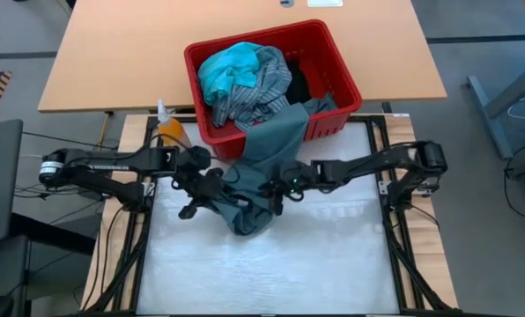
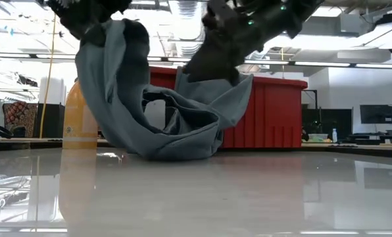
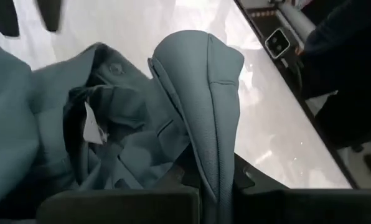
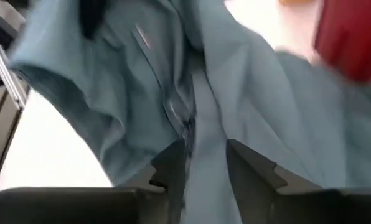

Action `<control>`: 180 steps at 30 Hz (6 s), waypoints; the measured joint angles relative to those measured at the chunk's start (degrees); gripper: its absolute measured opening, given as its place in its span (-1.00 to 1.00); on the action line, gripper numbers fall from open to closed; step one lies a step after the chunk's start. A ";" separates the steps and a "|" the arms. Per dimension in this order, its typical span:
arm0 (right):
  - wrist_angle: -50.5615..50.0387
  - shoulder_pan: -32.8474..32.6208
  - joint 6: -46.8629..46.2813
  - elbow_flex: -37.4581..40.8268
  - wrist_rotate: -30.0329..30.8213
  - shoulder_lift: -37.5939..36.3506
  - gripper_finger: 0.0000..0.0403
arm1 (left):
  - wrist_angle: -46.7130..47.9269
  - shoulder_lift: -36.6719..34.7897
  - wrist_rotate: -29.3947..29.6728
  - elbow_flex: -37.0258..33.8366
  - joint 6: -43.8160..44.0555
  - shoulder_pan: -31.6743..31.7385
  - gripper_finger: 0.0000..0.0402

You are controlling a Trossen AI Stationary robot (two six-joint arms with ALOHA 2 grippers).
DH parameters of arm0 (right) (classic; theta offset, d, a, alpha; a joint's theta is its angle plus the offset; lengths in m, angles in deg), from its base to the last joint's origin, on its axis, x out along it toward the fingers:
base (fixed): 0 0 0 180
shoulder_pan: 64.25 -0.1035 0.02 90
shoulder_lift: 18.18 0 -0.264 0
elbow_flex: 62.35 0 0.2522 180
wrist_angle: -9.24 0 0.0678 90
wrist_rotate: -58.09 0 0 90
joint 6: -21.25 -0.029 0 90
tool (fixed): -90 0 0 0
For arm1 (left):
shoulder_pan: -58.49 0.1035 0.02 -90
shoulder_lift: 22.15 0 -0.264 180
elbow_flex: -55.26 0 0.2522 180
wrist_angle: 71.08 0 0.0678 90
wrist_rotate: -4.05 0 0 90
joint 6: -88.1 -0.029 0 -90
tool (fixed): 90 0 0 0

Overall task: Fold Laundry from Bin
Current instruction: Remove the dark blue pants from the red bin, then fold the dark blue pants

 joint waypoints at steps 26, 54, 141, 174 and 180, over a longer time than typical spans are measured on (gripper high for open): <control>-0.79 -13.35 -0.98 -8.56 34.88 14.84 0.00 | 0.14 -0.07 -10.16 -3.63 -13.42 0.07 -1.00; -5.43 -6.25 -14.41 -12.50 36.35 20.49 -0.38 | -3.47 0.39 -16.36 -3.63 -22.89 2.82 -1.00; -40.12 -40.97 -60.49 -10.54 41.19 -16.51 -0.83 | 14.44 23.76 13.10 45.49 -14.89 -9.73 -1.00; -16.94 -45.29 -61.11 -3.35 26.60 -9.78 -0.34 | -45.34 24.35 0.72 -0.13 4.16 -17.61 -1.00; -17.41 -40.12 -35.78 -6.01 25.65 -5.55 -0.33 | -45.30 24.35 0.70 -0.13 4.16 -17.88 -1.00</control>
